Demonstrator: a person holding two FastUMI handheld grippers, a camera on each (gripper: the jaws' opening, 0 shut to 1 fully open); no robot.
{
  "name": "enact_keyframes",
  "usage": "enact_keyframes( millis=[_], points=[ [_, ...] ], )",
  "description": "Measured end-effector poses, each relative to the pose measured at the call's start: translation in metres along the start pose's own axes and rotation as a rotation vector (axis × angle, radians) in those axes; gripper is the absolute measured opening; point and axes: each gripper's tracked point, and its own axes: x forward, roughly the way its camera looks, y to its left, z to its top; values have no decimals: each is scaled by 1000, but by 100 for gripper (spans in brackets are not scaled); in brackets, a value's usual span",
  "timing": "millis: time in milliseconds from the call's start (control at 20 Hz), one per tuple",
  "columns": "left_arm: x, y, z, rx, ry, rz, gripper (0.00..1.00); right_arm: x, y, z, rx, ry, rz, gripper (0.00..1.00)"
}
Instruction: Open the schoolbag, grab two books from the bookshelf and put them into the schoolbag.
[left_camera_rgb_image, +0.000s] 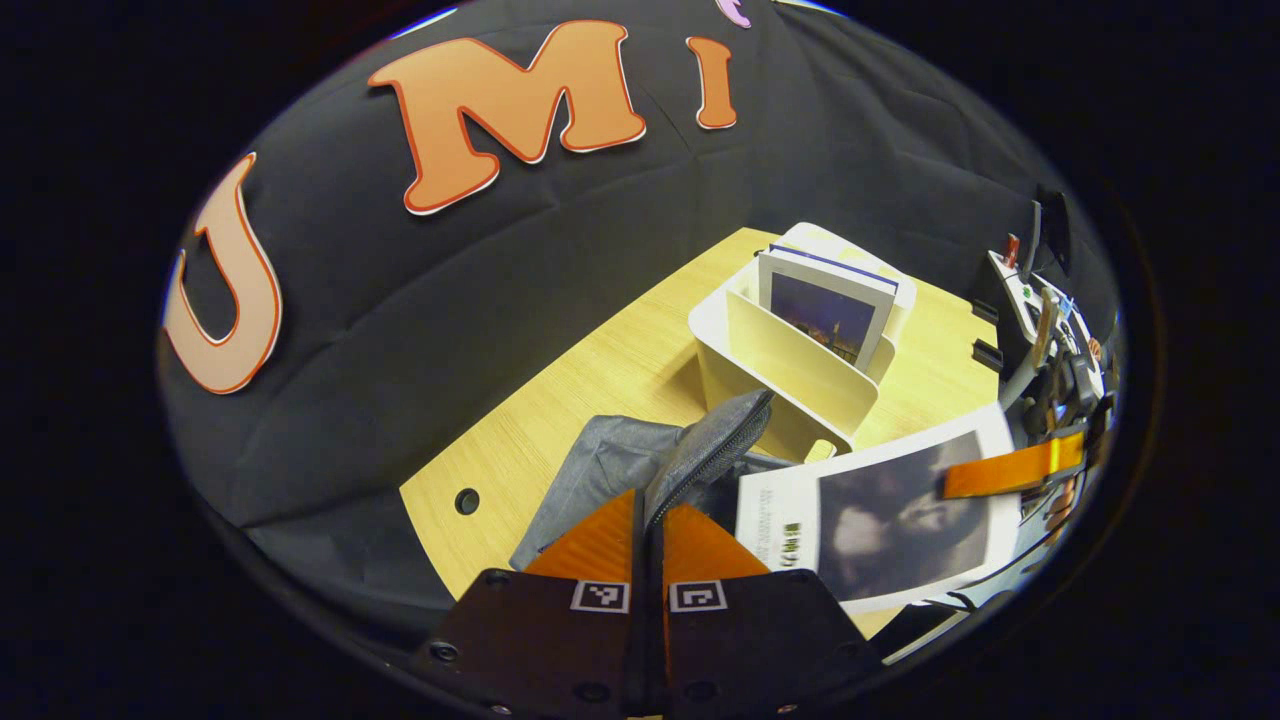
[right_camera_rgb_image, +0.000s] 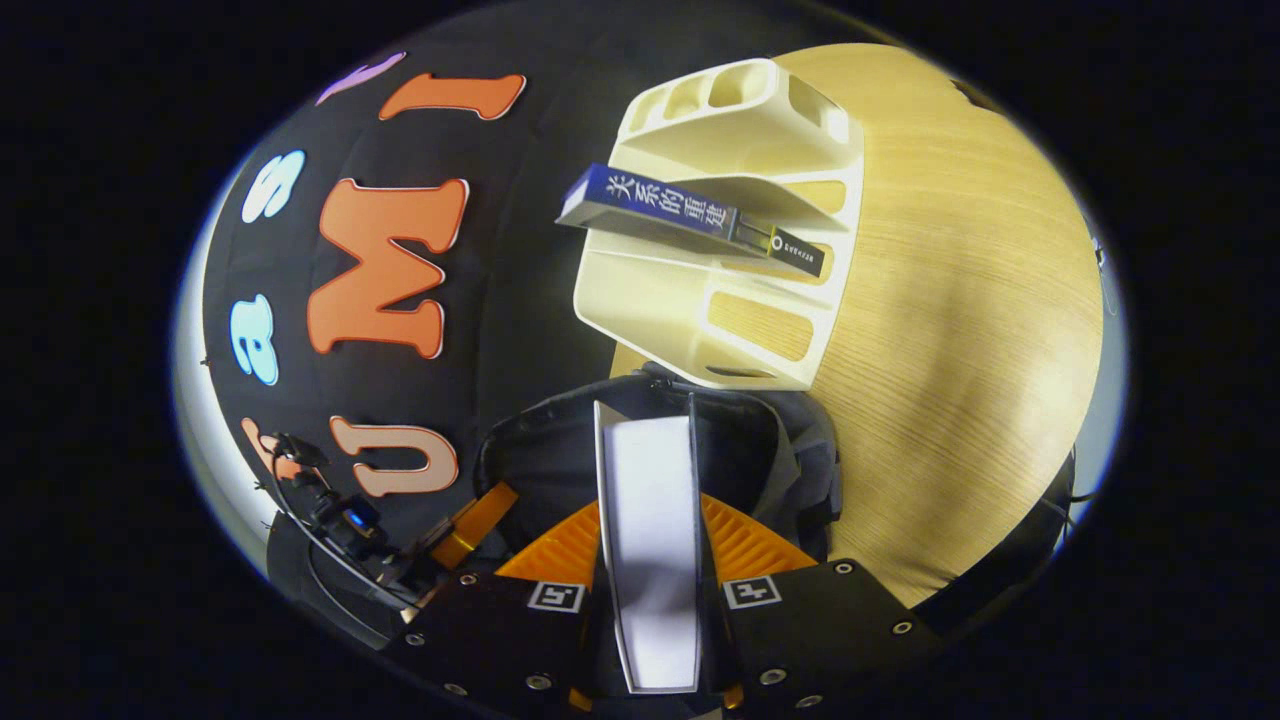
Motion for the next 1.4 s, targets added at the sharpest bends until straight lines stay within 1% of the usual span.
enact_keyframes(
  millis=[200,350,450,600,700,800,850,900,1000,1100,1150,1200,1250,1300,1400],
  points=[
    [-3,-8,1,-2,2,-17,1,44,5,-4,52,-5,16,36],
    [-5,-11,4,11,5,-20,1,77,7,-7,74,-17,10,36],
    [-6,-16,7,7,6,-29,1,98,14,-9,105,-27,20,36],
    [-3,-28,6,3,11,-50,1,125,15,-13,117,-34,-1,36],
    [-3,-35,7,5,11,-67,1,137,19,-10,121,-71,-11,36],
    [-3,-37,8,5,15,-69,1,148,19,-9,132,-93,-36,36],
    [-2,-37,8,6,17,-70,1,154,19,-9,142,-91,-42,26],
    [-2,-36,7,6,16,-67,1,158,19,-8,152,-98,-49,36],
    [-2,-34,6,8,15,-63,1,162,16,-7,155,-111,-62,37],
    [0,-31,3,-2,21,-73,1,160,5,-13,159,-93,-112,39],
    [1,-28,1,-12,25,-75,1,157,-3,-20,171,-75,-144,42],
    [2,-24,1,-17,28,-70,1,155,-9,-22,191,-57,-165,47],
    [3,-21,-2,-21,31,-70,1,150,-11,-26,218,-39,-170,62],
    [4,-19,-4,-27,30,-72,1,145,-13,-30,235,-17,-173,59],
    [6,-17,-9,-35,31,-78,1,133,-16,-33,237,6,-193,98]
  ],
)
